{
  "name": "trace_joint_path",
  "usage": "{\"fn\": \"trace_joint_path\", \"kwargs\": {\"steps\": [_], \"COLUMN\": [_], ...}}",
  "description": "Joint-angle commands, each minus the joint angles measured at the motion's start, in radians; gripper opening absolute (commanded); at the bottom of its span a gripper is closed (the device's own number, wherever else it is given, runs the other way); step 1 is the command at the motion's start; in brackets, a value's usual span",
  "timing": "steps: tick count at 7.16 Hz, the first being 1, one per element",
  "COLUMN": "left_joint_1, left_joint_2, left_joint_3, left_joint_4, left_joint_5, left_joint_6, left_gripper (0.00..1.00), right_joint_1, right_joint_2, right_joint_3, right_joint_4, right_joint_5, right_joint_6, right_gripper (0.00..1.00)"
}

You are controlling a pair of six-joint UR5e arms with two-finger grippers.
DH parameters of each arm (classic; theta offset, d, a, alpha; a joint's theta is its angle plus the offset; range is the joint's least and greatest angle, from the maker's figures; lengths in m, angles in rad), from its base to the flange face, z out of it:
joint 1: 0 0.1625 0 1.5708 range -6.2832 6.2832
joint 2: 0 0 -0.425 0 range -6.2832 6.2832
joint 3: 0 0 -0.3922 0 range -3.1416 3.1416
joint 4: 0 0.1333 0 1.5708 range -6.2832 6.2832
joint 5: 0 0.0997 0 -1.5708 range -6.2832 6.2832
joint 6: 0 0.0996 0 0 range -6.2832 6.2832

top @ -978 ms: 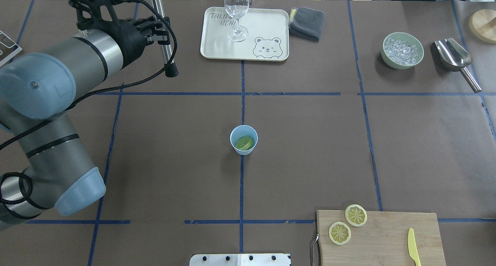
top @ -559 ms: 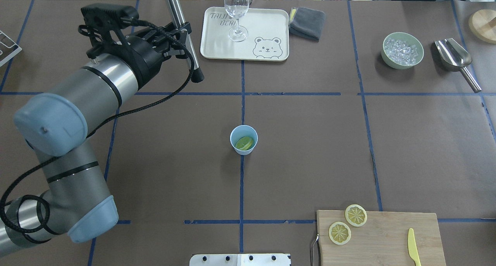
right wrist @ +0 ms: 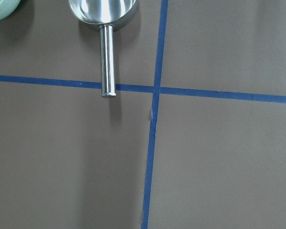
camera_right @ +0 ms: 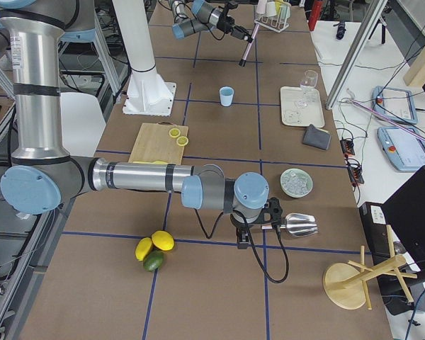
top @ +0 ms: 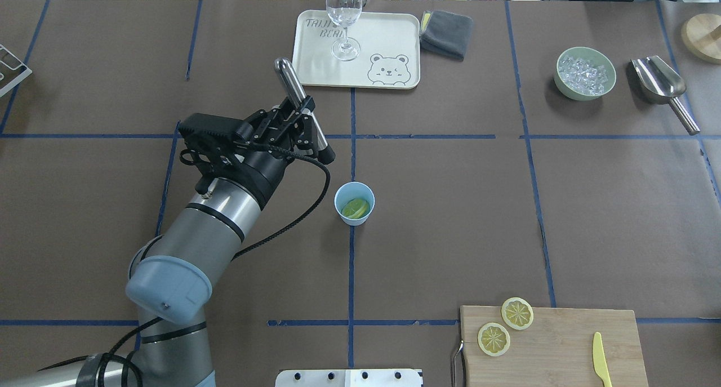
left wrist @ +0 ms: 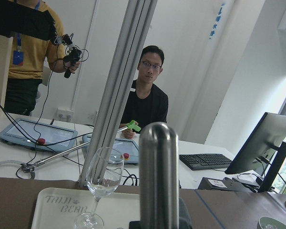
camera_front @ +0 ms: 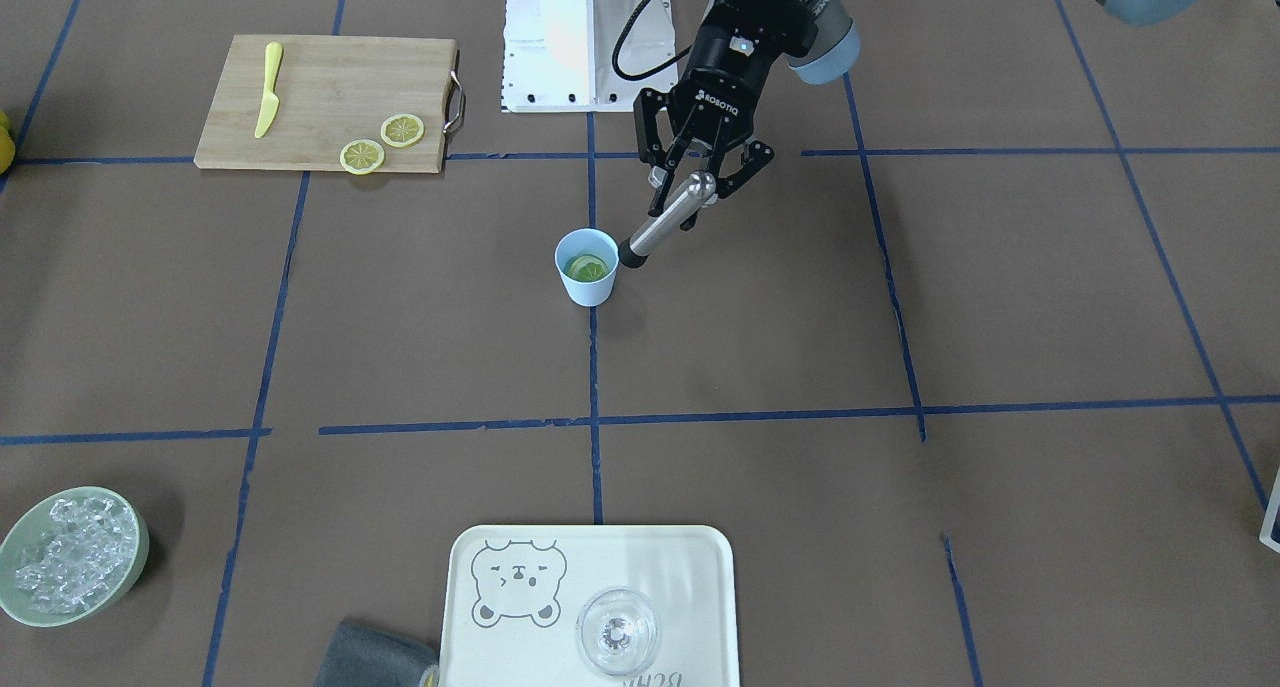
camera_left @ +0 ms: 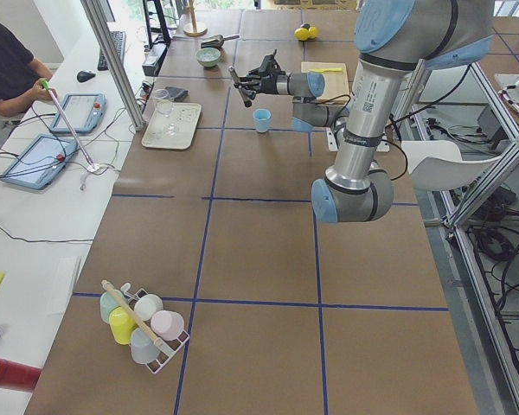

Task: Squeeze lemon into cup
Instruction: 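Lower the metal rod into the blue cup and press the lemon with the left gripper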

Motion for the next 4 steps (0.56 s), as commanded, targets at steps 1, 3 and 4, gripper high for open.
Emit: {"fn": "trace_joint_path", "kwargs": {"steps": [1,3,4], "left_joint_1": [0.055,0.066,0.078], "left_joint_2": [-0.07,-0.081,-0.093], "left_joint_3": [0.027,0.08,0.096], "left_joint_4": [-0.004,-0.005,-0.005], "left_joint_5": [0.056,0.079,0.082], "left_joint_6": [0.094,0.133,0.133], "left_gripper": [0.0,0.0,0.0], "right_joint_1": [0.001,0.001,0.001], "right_joint_2": [0.002,0.014,0.017], "right_joint_3": [0.002,0.007,0.009], "right_joint_4": [0.001,0.001,0.001], "right_joint_5": [-0.001,-0.001,-0.001], "right_joint_6": [-0.001,0.001,0.002], "right_gripper": [1.0,1.0,1.0]}}
